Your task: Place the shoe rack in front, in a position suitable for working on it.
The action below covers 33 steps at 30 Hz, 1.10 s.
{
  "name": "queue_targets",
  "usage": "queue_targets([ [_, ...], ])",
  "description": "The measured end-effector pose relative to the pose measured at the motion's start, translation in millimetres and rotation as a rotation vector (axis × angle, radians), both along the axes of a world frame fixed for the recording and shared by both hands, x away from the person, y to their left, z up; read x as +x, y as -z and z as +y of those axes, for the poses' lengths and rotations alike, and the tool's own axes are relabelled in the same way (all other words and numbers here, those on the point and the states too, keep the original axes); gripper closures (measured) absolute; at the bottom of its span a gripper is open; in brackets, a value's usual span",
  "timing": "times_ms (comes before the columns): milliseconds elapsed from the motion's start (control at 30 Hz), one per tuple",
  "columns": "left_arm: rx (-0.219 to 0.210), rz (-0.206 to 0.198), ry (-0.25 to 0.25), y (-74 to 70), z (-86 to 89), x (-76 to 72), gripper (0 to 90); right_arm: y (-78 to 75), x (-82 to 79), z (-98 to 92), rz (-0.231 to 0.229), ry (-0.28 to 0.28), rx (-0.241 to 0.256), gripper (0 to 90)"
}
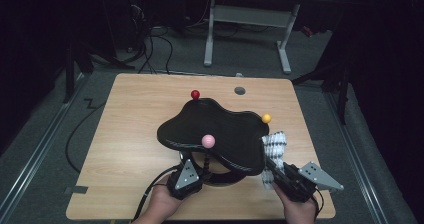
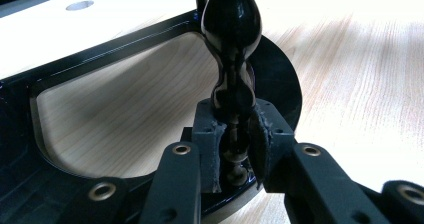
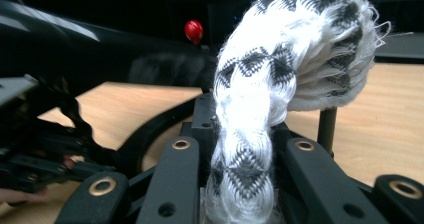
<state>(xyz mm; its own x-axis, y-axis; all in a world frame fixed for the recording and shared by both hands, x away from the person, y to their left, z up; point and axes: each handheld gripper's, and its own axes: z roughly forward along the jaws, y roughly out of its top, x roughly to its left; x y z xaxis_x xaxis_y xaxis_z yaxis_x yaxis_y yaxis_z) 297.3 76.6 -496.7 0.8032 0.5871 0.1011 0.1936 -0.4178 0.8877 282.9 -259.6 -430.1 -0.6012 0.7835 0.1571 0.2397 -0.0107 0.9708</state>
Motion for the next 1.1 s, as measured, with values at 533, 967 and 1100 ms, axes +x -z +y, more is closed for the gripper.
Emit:
queue_targets([
  [533,-0.01,-0.006,0.048,0.9,-24.1,10.8,74.5,-46.6,-63.3,9.1,-0.204,-0.061,0.015,76.5],
  [967,-0.001,-0.019,0.06,1.1,-33.7,10.5,74.5,-43.6,-64.4,18.7,-0.237,0.018,-0.071,76.7],
  [1100,0.005,-0.024,0.056,1.2,-32.9,8.2,74.5,-43.9,-61.4,18.3,-0.231,0.024,-0.071,76.7],
])
